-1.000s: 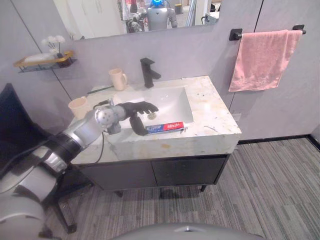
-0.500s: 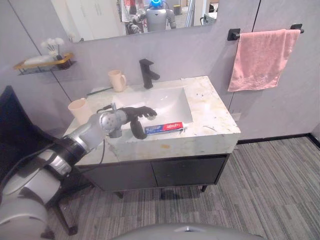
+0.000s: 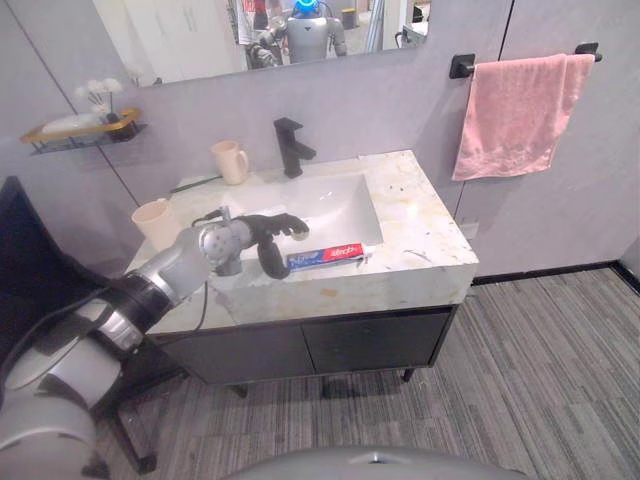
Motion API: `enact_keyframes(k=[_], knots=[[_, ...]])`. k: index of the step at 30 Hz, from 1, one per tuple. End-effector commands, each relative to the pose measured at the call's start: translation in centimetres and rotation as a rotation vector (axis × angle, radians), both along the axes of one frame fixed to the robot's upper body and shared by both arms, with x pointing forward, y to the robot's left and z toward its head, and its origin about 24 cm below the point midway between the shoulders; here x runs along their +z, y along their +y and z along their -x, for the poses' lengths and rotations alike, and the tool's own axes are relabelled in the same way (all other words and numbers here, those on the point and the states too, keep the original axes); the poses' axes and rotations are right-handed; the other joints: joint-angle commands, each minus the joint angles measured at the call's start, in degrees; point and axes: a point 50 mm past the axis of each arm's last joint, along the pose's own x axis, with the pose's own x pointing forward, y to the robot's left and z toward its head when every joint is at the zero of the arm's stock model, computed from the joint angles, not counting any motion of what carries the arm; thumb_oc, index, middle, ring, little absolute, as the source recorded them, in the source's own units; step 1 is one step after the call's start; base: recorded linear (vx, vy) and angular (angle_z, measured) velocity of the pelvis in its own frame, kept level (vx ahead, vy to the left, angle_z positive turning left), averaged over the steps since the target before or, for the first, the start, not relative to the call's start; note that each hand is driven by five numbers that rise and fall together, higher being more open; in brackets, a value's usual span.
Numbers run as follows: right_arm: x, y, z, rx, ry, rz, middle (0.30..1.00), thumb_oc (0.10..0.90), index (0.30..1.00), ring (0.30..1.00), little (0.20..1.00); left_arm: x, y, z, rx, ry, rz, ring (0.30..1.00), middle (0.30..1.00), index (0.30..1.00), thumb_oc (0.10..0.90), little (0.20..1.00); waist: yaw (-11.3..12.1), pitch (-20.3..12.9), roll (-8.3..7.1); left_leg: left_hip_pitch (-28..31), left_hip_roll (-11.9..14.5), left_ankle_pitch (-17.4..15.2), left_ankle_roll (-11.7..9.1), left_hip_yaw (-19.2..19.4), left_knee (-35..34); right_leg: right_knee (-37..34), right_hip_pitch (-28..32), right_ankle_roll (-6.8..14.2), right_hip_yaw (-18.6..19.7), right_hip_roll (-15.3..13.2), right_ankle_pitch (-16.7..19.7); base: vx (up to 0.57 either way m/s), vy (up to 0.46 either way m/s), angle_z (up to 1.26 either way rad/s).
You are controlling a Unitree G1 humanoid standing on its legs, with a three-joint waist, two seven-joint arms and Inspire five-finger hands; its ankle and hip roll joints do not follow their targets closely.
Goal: Organize the bathroom.
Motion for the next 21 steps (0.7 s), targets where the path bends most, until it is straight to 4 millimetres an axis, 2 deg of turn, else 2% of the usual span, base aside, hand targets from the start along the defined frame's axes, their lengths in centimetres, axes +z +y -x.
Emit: enact_keyframes(k=[1, 12, 21], knots=[[0.7, -1.2, -2.2, 0.051, -0.041, 0.053, 0.900, 0.800, 0.900, 0.900, 0.900, 7.1, 1.7, -2.4, 0.081, -0.210, 0.036, 0.900, 0.900, 0.900, 0.800, 0.900, -0.6, 2.3, -1.00, 3.7, -1.8, -4.7, 2.5, 0.9, 0.4, 2.0, 0.9, 1.0, 0.3, 0.7, -4.8, 0.00, 0.000, 0.00], [0.9, -1.5, -2.5, 0.047, -0.047, 0.060, 0.900, 0.800, 0.900, 0.900, 0.900, 10.1, 0.2, -2.2, 0.063, -0.175, 0.031, 0.900, 0.900, 0.900, 0.800, 0.900, -0.8, 2.6, -0.83, 3.4, -1.8, -4.6, 2.4, 0.6, 0.5, 2.3, 0.8, 0.9, -0.1, 0.8, -5.1, 0.00, -0.001, -0.01], [0.9, -1.5, -2.5, 0.035, -0.053, 0.061, 0.900, 0.800, 0.900, 0.900, 0.900, 11.8, -0.1, -2.1, 0.060, -0.186, 0.017, 0.900, 0.900, 0.900, 0.800, 0.900, -1.1, 2.9, -0.61, 3.2, -1.9, -4.5, 2.4, 0.6, 0.6, 2.6, 0.6, 0.9, -0.1, 0.9, -5.2, 0.00, 0.000, 0.00]])
